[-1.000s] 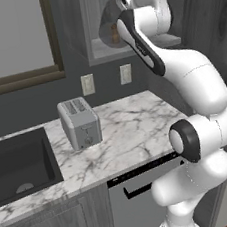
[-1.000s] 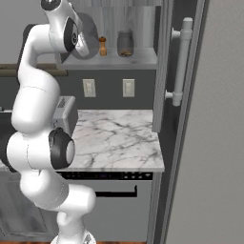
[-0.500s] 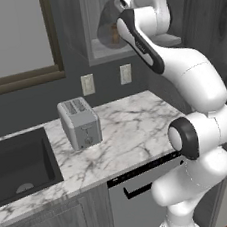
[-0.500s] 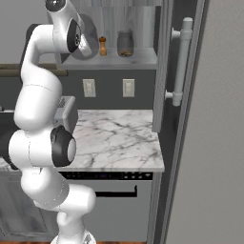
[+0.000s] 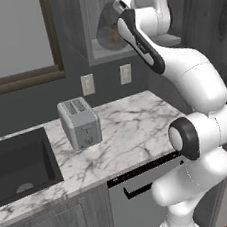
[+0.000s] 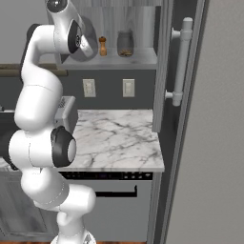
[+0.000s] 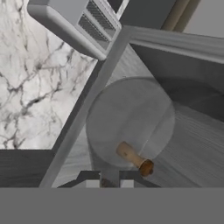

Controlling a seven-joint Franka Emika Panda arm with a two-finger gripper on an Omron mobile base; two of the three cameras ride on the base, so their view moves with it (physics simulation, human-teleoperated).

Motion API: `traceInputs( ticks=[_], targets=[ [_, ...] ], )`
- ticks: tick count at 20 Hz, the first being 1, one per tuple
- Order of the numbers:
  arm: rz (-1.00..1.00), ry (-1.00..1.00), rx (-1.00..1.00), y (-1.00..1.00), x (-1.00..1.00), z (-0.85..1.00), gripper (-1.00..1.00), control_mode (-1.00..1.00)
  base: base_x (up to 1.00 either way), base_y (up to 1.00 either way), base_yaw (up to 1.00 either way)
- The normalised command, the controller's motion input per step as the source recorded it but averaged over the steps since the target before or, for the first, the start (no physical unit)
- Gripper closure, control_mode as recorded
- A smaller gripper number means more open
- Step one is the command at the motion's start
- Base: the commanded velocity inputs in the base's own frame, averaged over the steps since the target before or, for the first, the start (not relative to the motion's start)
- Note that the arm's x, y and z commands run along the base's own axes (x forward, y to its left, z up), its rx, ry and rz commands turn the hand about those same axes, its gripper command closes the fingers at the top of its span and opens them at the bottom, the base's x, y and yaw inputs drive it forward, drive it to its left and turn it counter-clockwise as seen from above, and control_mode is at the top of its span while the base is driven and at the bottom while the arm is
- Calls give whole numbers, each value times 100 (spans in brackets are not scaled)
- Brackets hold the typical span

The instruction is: Pick the jar and jar from the dining table and place them in the open cabinet. Close the cabinet after placing the objects.

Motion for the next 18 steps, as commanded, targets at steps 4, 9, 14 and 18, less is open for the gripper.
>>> traceInputs(
  ticks=[4,9,14,18],
  targets=[
    [4,0,-5,0,2,-8,100,-100,0,0,0],
    [1,0,-4,2,19,-1,100,-100,0,0,0],
    [0,0,-5,5,20,-2,100,-100,0,0,0],
    [0,0,-5,6,17,-3,100,-100,0,0,0]
  ],
)
